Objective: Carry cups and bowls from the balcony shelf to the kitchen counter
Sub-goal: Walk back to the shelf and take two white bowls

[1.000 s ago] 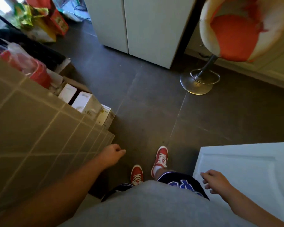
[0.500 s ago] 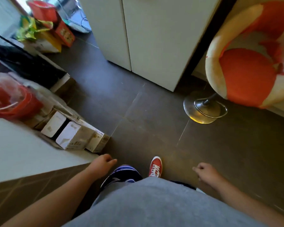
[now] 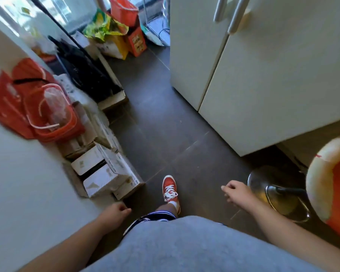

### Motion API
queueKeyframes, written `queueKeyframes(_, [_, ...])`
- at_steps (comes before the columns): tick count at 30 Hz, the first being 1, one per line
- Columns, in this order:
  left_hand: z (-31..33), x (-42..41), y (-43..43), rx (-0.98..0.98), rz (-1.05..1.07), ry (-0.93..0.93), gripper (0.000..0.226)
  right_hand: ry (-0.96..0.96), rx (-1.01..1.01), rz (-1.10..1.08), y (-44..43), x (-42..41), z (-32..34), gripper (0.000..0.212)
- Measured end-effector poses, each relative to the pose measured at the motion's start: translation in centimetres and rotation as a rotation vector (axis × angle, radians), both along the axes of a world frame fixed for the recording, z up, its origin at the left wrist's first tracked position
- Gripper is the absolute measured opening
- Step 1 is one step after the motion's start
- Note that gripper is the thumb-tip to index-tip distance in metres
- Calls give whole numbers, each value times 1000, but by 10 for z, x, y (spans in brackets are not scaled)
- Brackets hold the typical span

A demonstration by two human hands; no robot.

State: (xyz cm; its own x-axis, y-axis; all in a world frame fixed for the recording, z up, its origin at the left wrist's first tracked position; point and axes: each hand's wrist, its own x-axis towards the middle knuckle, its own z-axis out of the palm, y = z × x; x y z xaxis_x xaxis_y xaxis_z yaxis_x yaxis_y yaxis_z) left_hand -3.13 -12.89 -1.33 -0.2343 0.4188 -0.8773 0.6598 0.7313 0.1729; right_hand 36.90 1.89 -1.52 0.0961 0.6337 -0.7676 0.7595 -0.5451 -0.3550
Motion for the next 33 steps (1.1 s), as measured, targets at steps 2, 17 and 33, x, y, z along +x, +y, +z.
queueKeyframes(2, [4, -6, 34, 2, 20, -5, 18, -3, -12, 8, 28, -2, 2, 27])
queueKeyframes(17, [16, 2, 318, 191, 64, -68, 25, -96, -118, -53, 228, 13, -16, 29])
queueKeyframes(33, [20, -135, 378, 66, 606, 62, 24, 38, -18, 478, 540, -230, -13, 28])
